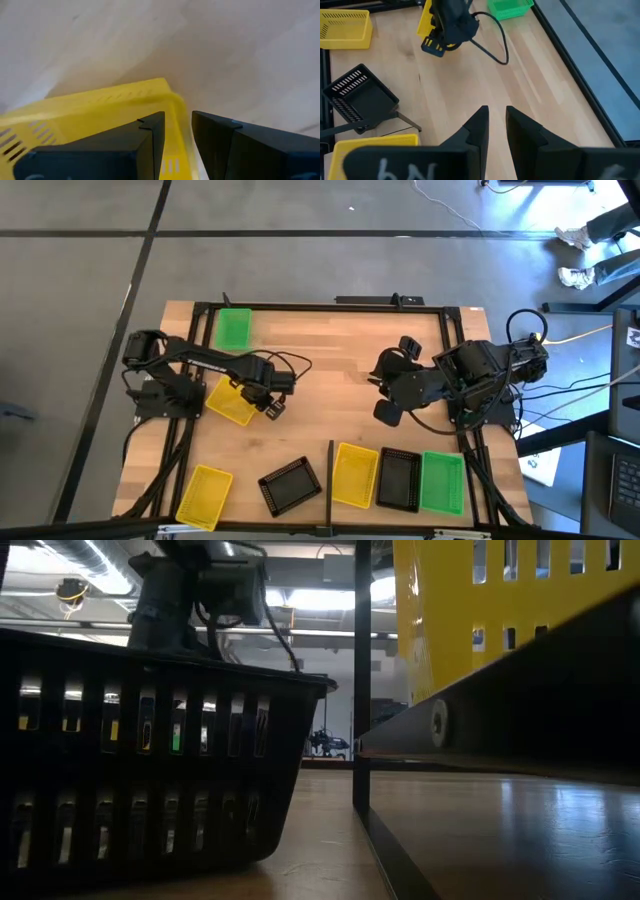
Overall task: Stack baskets on shelf by color
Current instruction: Stack the top yellow bin on top of the yellow bin on the shelf
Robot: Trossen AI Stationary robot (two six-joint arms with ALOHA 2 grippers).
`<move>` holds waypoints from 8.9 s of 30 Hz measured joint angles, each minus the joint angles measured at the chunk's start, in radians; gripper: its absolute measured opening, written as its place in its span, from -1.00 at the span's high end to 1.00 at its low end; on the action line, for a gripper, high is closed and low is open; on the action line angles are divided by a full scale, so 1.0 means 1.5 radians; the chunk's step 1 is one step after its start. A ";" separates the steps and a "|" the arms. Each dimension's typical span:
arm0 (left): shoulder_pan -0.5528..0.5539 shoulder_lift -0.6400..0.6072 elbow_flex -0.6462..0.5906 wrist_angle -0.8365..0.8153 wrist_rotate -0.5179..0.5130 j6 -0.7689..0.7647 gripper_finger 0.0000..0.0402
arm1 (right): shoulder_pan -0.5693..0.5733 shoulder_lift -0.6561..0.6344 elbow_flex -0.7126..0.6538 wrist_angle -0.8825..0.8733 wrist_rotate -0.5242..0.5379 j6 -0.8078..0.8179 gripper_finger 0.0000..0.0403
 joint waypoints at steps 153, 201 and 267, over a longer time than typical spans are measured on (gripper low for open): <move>0.099 -0.309 0.317 0.010 -0.244 0.610 0.68 | -0.348 0.365 0.000 0.143 -0.297 0.471 0.68; 0.099 -0.340 0.316 0.004 -0.243 0.628 0.68 | -0.387 0.473 -0.009 0.223 -0.257 0.525 0.68; 0.099 -0.342 0.316 -0.014 -0.242 0.693 0.68 | -0.220 0.185 0.189 -0.103 -0.164 0.271 1.00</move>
